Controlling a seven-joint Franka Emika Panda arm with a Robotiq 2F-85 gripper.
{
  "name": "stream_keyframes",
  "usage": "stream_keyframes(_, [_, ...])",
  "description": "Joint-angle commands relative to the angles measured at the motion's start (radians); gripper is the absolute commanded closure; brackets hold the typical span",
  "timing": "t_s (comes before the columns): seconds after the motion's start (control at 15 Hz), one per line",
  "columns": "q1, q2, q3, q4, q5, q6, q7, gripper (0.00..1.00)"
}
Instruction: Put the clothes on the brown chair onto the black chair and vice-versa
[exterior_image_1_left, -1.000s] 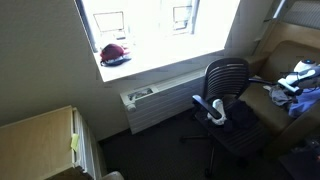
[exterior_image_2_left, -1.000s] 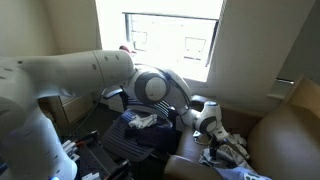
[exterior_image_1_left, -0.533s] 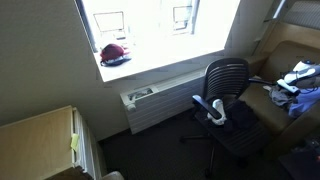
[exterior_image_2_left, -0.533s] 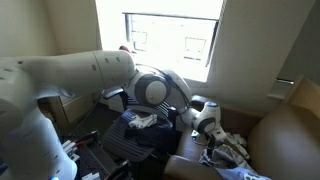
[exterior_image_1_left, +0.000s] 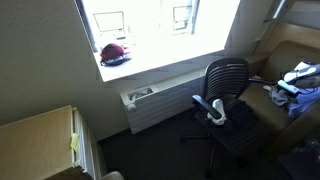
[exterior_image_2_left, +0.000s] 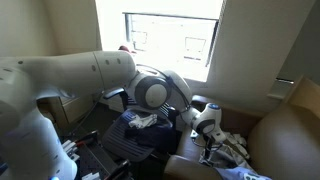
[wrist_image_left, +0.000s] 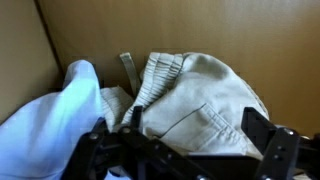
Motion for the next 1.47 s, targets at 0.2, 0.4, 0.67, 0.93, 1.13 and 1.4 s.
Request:
stream_keyframes(0.2, [0.050,0.001,-0.093,-0.029,0.009,0.030,0.076,0.00])
stream_keyframes(0.4, [0.063,0.001,-0.108,-0.044,0.006,0.044,0.096,0.00])
stream_keyframes(0.67, [0.035,0.001,-0.067,-0.049,0.021,0.020,0.061,0.00])
stream_keyframes(0.93, [-0.025,0.002,0.043,-0.044,0.087,-0.001,-0.028,0.00])
stream_keyframes(1.13, [0.003,0.002,0.009,-0.049,0.099,0.012,-0.002,0.00])
stream_keyframes(1.4, [0.040,0.002,-0.062,-0.090,0.071,0.112,0.032,0.00])
